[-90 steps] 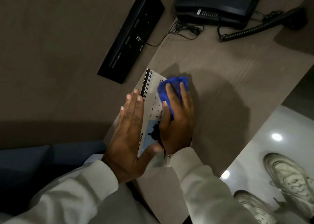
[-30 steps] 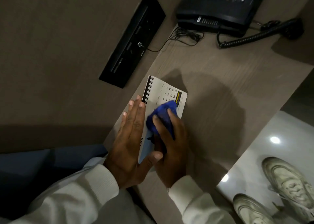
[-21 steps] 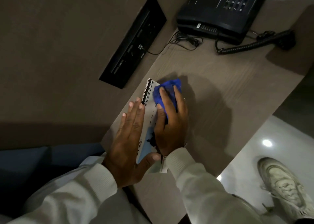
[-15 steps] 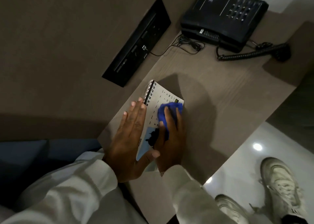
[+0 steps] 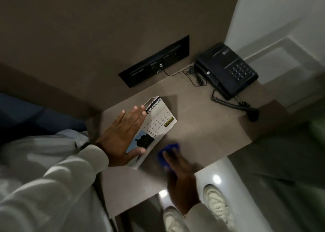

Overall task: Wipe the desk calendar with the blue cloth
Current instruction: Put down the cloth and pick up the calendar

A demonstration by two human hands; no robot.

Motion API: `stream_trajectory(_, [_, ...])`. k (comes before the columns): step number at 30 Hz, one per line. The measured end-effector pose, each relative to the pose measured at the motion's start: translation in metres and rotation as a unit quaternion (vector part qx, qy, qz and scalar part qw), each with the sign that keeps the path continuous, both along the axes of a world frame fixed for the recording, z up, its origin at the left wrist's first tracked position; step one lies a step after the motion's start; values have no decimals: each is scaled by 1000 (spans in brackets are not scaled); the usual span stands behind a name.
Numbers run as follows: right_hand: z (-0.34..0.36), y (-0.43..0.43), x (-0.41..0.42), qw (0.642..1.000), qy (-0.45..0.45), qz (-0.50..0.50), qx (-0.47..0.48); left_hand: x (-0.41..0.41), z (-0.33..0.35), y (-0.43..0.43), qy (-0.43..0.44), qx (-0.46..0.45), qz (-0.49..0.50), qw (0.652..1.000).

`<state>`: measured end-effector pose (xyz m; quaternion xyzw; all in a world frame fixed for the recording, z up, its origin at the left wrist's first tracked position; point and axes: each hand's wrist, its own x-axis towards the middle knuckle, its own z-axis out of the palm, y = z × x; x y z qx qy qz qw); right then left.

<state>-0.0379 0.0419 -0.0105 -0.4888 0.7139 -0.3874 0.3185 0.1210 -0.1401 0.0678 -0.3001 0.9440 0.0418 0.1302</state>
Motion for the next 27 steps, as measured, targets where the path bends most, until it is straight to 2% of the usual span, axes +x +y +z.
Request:
stream_trajectory(3, [2,-18,-74,991,129,0,-23,-8,4,10,-1,-28,30,999])
stream_trajectory(7, [-4,-57,-137,955,263,91,103,-12,3,39,53,-51,151,986])
stream_trajectory(9, [-12,-66,-149,941,281,124,141,-8,-3,57,99,-61,228,967])
stream_trajectory(11, [-18,-65,-152,940,287,143,119,-1,-10,79,165,-67,318,931])
stream_trajectory(13, [-17,-62,-149,939,294,142,110,2,-17,102,249,-61,424,868])
stream_trajectory(14, [-11,-63,-144,944,282,129,116,2,-20,113,294,-48,486,821])
stream_trajectory(15, [-4,-66,-138,953,258,110,117,1,-22,123,337,-21,550,764])
stream_trajectory(17, [13,-83,-122,982,154,71,89,-5,-22,133,433,73,652,618])
stream_trajectory(19, [30,-112,-101,997,2,53,54,-10,-19,134,526,177,680,479])
stream_trajectory(20, [37,-128,-91,995,-56,59,59,-11,-16,132,560,222,678,422])
stream_trajectory(21, [43,-143,-83,990,-96,69,72,-10,-16,128,582,264,669,380])
stream_trajectory(22, [47,-155,-76,985,-130,80,82,-9,-17,126,597,298,657,351])
stream_trajectory(23, [47,-165,-70,979,-161,89,81,-8,-20,124,606,315,647,340])
stream_trajectory(25, [49,-170,-58,974,-192,90,78,-7,-28,120,615,322,621,363])
stream_trajectory(27, [51,-169,-48,970,-211,83,89,-3,-31,107,633,333,603,354])
